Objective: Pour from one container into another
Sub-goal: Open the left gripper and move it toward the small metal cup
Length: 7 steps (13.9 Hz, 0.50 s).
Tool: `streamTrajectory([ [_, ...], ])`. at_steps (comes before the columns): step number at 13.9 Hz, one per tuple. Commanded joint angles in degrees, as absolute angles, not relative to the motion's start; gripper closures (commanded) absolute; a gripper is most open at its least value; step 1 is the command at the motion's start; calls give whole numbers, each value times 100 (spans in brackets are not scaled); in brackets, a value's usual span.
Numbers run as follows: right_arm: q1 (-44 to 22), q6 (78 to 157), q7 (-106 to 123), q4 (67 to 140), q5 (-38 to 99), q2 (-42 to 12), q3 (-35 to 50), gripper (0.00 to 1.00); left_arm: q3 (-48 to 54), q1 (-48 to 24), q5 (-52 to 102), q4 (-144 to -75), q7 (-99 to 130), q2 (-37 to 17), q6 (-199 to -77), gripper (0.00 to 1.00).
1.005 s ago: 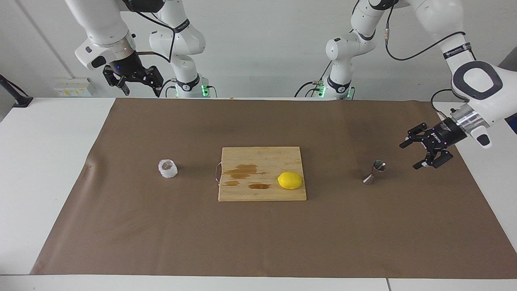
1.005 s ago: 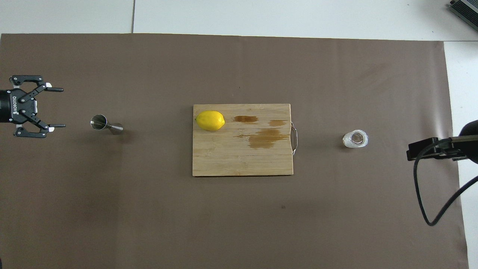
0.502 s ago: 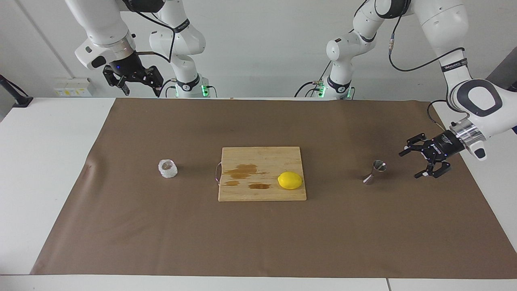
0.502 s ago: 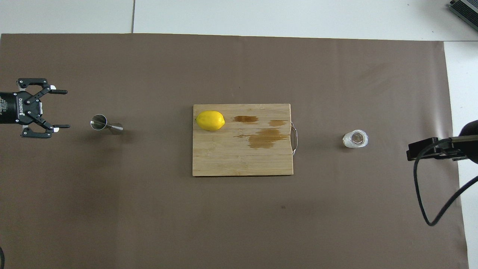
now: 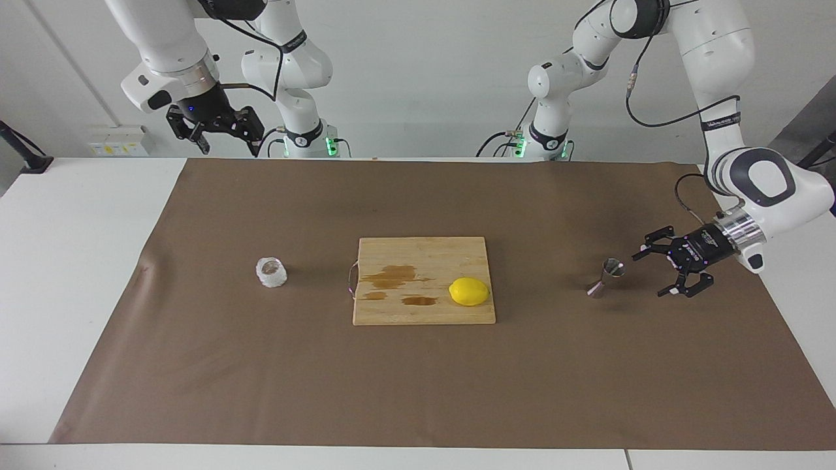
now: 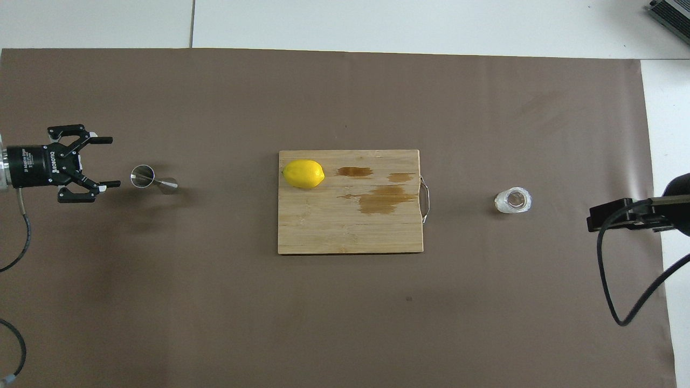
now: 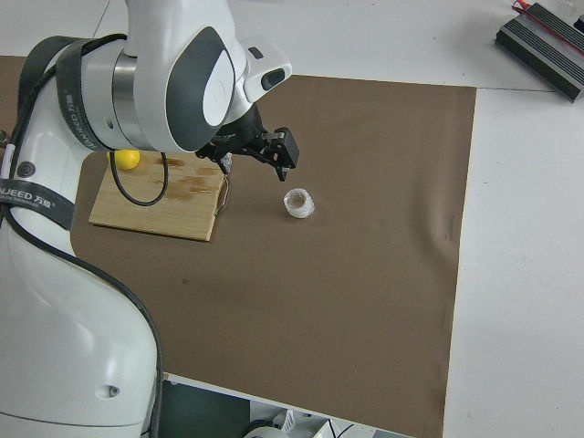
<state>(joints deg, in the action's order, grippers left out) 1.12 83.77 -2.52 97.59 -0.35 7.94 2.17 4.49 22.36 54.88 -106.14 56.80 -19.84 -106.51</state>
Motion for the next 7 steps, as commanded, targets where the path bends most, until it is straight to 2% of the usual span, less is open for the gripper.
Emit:
streamTrajectory([
  [1, 158, 8411, -97, 9914, -88, 940, 220, 0, 466, 2180, 5643, -10907, 5625, -1872, -10784, 0],
  [7, 158, 8411, -97, 9914, -97, 940, 220, 0, 466, 2039, 5669, -11417, 5327, -1697, -10942, 0],
])
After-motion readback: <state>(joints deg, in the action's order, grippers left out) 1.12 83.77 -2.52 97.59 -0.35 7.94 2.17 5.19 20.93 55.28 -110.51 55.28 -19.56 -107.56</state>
